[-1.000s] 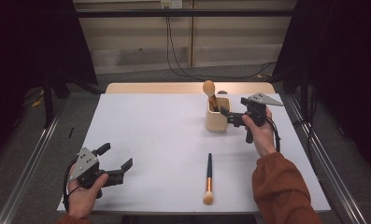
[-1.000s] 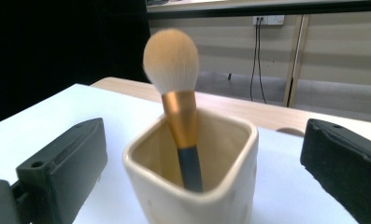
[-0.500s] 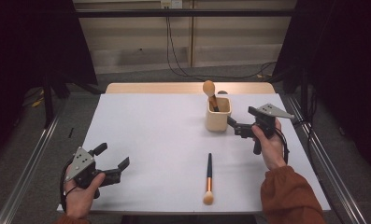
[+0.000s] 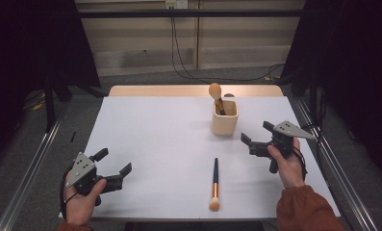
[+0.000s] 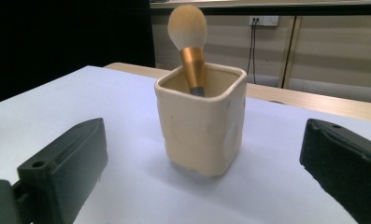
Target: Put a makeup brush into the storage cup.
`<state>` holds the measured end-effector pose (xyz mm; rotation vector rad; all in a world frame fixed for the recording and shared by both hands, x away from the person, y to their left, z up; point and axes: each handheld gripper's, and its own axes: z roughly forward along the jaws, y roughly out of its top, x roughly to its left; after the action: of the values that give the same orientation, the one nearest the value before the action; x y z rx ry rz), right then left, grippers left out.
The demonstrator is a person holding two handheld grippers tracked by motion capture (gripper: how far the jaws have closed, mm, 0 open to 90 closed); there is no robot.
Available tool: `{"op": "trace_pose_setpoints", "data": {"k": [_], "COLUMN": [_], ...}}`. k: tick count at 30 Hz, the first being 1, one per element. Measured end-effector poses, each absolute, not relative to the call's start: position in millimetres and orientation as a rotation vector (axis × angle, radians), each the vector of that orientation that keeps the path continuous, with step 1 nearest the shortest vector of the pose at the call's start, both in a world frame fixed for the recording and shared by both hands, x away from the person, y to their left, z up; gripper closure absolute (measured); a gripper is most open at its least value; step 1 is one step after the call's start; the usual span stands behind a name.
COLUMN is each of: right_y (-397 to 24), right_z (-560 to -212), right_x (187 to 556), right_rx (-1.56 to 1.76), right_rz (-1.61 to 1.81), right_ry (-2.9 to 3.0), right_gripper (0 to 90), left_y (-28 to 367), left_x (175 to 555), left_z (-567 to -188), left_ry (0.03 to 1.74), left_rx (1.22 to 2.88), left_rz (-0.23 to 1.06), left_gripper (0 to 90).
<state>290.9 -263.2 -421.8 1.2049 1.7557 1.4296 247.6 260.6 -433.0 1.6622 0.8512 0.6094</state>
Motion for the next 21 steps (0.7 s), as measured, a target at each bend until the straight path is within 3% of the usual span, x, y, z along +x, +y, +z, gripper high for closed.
{"op": "trace_pose_setpoints", "data": {"k": [21], "right_y": [-278.1], "right_z": [-434.7], "right_x": [235.4], "right_rx": [1.219], "right_rz": [1.385], "right_ry": [1.734], "right_gripper": [1.4], "left_y": [269.3], "left_x": [245.3], "left_z": [-434.4], "left_ry": [0.864], "left_rx": [1.651], "left_rz": [0.609], "left_gripper": [3.1]}}
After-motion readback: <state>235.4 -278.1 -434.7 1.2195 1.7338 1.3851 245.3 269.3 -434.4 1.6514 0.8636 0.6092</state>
